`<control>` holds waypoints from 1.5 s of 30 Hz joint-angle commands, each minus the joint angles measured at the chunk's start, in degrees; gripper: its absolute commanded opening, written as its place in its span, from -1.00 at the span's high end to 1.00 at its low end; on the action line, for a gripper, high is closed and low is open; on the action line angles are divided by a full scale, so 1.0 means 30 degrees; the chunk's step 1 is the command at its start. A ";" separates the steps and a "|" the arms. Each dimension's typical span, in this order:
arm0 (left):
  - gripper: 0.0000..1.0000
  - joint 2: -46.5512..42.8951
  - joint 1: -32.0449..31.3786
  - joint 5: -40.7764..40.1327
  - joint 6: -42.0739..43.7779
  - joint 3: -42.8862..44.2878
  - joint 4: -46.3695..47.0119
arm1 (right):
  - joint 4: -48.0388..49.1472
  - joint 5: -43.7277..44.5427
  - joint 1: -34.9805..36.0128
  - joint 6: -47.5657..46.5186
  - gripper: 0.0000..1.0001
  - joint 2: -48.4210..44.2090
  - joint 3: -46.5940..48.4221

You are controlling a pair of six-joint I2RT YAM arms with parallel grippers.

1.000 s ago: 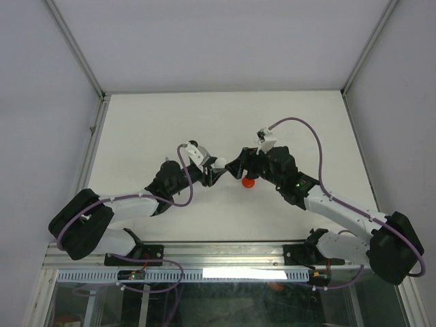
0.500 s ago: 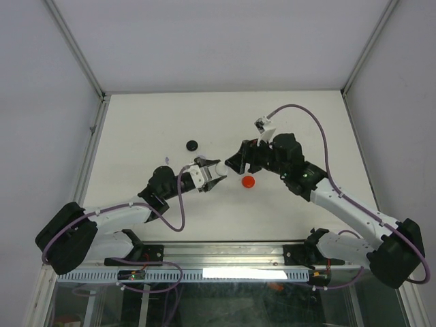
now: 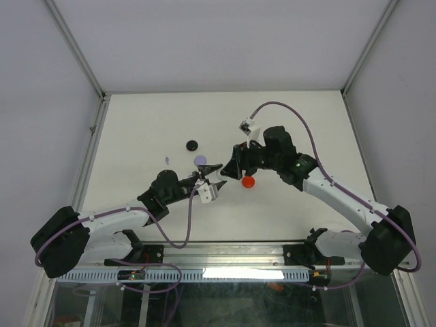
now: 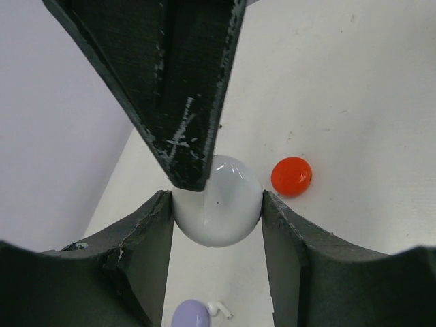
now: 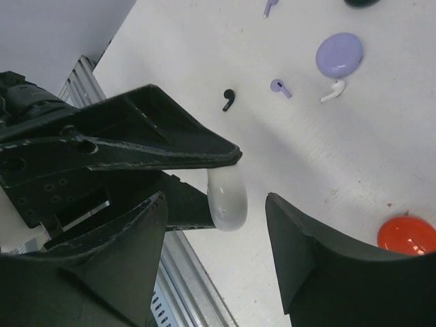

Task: Insert the wireless bluetooth earbuds into the charging case
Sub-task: Pick up the charging case at the center of the board.

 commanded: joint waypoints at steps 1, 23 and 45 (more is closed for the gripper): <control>0.12 -0.0845 -0.0342 -0.0074 0.1462 0.0380 0.0502 | -0.0311 -0.1204 -0.0060 -0.0505 -0.24 0.0226 0.0826; -0.01 -0.1179 -0.0654 0.0367 0.1240 0.0140 0.0646 | 0.0698 -0.2235 -0.0083 -0.1018 0.86 0.0356 0.0227; -0.47 -0.3604 0.2380 0.0326 -1.5436 -0.3277 0.7155 | 1.0806 0.0010 -0.0096 0.0408 1.00 -0.3815 -0.5216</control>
